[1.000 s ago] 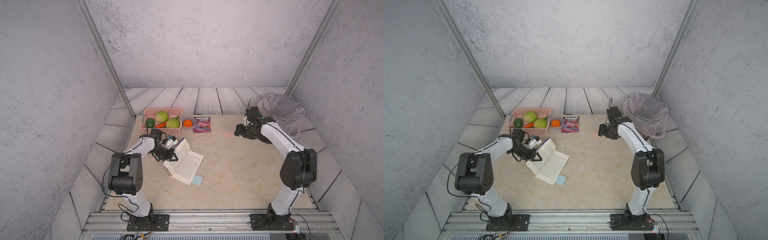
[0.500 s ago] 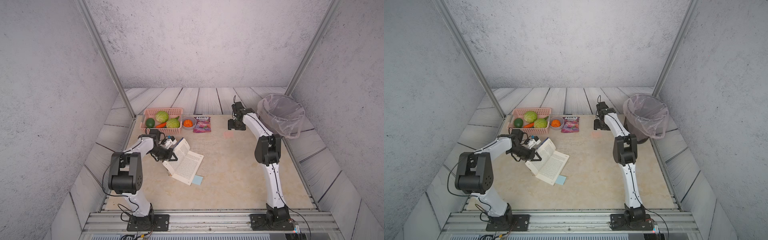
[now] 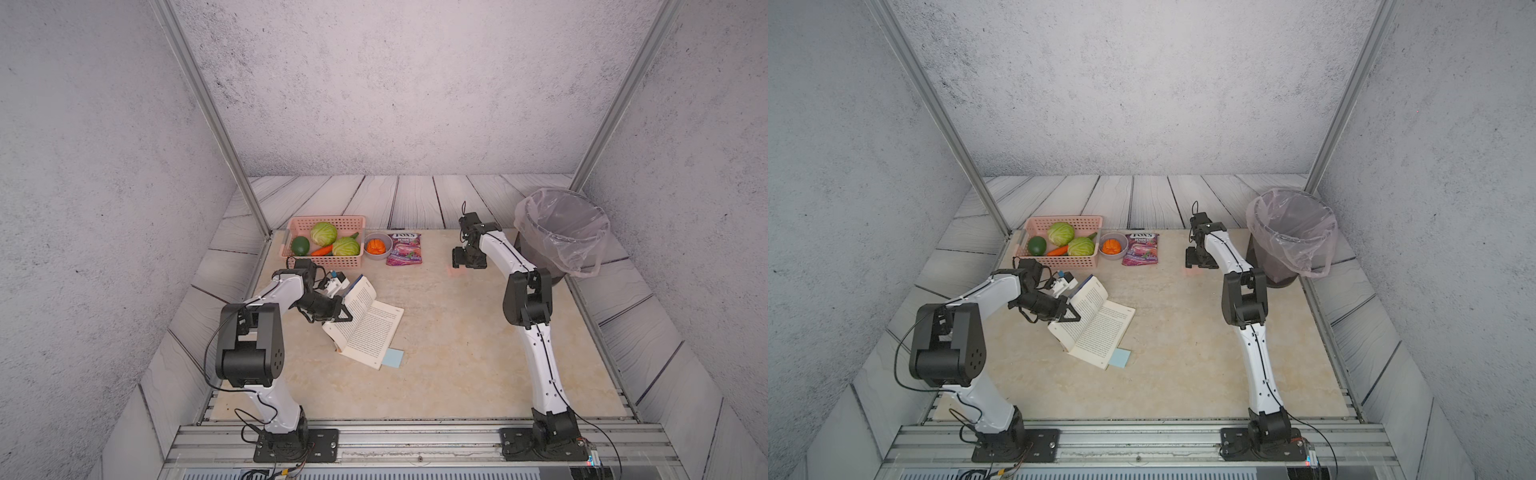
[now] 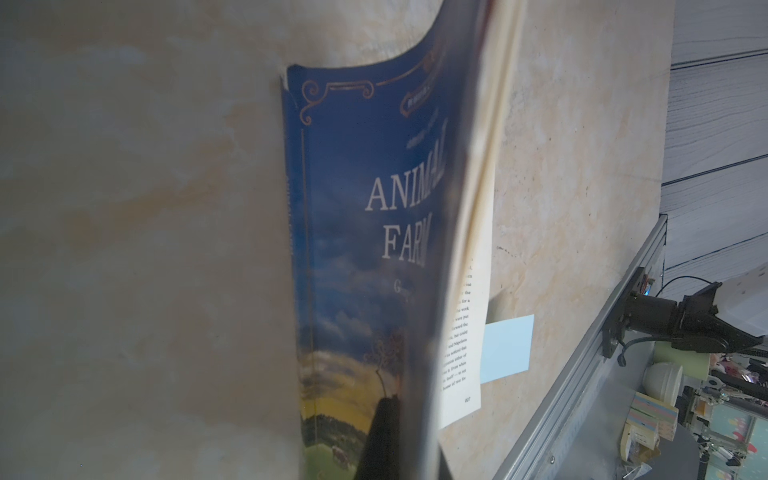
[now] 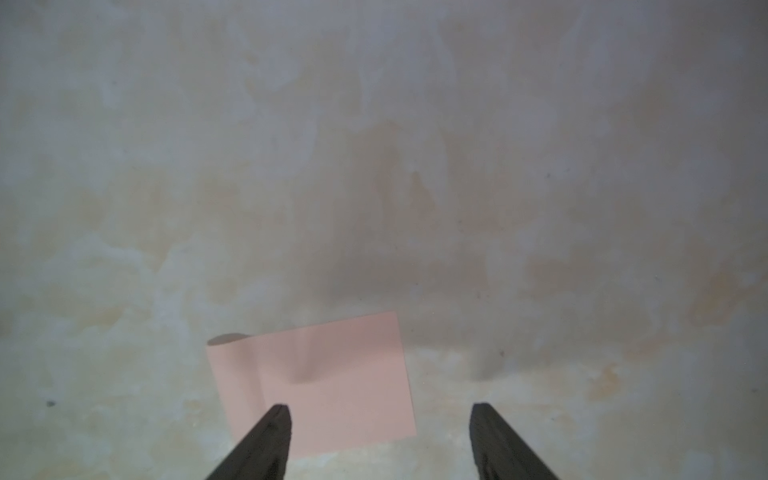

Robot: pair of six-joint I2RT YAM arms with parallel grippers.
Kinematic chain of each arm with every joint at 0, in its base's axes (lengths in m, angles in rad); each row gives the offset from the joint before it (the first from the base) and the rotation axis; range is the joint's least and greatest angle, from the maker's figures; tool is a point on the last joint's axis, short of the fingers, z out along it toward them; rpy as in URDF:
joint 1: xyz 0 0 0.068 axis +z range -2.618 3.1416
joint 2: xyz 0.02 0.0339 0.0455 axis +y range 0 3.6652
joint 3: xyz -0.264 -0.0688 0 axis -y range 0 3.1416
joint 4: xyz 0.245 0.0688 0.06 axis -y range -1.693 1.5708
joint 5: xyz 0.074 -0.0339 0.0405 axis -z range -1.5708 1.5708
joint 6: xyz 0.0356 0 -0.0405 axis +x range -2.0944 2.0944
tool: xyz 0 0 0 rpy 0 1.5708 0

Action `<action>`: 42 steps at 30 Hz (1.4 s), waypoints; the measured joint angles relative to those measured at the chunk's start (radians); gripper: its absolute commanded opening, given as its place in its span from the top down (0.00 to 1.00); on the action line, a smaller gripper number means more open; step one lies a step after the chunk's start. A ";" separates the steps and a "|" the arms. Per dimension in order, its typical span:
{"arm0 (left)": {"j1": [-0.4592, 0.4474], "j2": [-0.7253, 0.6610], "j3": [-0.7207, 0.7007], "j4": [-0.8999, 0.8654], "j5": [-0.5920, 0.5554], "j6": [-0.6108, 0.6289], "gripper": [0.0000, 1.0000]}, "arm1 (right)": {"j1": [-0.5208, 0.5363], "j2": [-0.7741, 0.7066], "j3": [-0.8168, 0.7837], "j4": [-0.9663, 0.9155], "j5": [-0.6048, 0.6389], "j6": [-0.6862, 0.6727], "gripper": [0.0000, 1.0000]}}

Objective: Peel off the used sticky note
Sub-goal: Pick up the note from the center of the board.

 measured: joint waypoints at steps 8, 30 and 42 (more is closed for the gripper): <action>0.020 0.000 0.000 -0.003 0.011 0.002 1.00 | 0.011 0.033 0.045 -0.034 0.001 0.019 0.36; 0.043 0.000 0.000 -0.008 0.014 0.003 1.00 | 0.021 -0.034 -0.066 -0.008 0.009 0.048 1.00; 0.043 0.000 0.000 -0.008 0.012 0.006 1.00 | 0.016 -0.549 -0.187 0.011 0.046 0.045 1.00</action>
